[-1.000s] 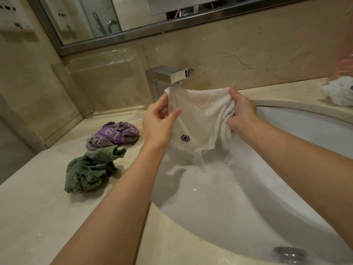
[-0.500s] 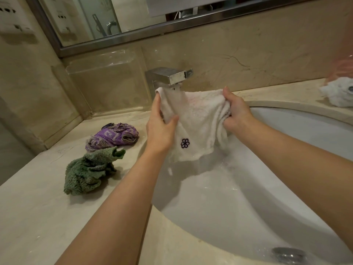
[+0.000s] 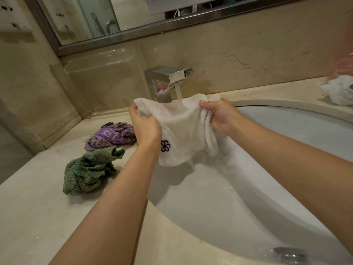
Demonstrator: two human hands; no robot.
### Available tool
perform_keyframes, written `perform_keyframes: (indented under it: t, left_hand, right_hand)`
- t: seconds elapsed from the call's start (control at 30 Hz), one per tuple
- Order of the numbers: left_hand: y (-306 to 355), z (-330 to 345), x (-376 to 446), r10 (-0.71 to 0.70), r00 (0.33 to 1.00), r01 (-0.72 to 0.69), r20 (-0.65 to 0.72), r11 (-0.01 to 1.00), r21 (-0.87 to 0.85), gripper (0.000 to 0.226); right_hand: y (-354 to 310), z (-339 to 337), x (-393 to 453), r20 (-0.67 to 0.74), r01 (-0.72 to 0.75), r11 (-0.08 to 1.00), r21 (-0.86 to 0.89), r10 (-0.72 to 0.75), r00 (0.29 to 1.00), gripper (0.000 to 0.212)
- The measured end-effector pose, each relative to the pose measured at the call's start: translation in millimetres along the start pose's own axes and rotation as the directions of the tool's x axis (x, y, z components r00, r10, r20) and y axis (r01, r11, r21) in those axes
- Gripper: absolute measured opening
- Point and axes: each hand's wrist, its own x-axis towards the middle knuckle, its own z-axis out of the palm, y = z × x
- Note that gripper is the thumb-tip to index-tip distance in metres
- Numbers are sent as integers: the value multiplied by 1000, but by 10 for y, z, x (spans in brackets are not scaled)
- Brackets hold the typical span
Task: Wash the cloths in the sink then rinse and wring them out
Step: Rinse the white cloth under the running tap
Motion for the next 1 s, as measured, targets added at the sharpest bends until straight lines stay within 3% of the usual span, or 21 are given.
perform_keyframes:
  t: [0.1,0.17,0.27,0.37,0.53,0.63,0.73,0.87,1.0]
  left_hand:
    - [32,20,-36,-43,995,40,94,999,33,59]
    - [38,50,-49,-51,981,37,186,996,80,40]
    - [48,60,-163,-44,909,-84,415,954,287,30]
    - [-13,38,-180,-74,841,-161,537,912,377,60]
    - [-83,12,-63,-112,861,-105,497,915,388,33]
    - [-115,20,-20,-120,894,-31,432,944,328,36]
    - [-108,31,24,-121,928,59,352,981,182,43]
    - [-91,49,78,-175,947,186,269,982,-15,58]
    - [-61,0,140,-253,932,309,258,929,-205,40]
  right_hand:
    - [-7,-22,-3,-20,-5,1000,29,5,1000,59]
    - [-15,-18,-20,-28,-2,999,44,4,1000,56]
    - [-4,14,-48,-21,12,1000,19,-11,1000,50]
    - [13,29,-95,-22,20,1000,-13,-20,1000,41]
    - [15,33,-134,-46,25,998,-53,-28,999,25]
    - [26,49,-154,-35,21,991,-130,-26,999,31]
    - [25,61,-133,-43,-3,988,-152,-3,999,42]
    - [25,88,-95,9,-146,966,-214,151,988,26]
    - [77,26,-49,53,-225,908,-353,259,964,44]
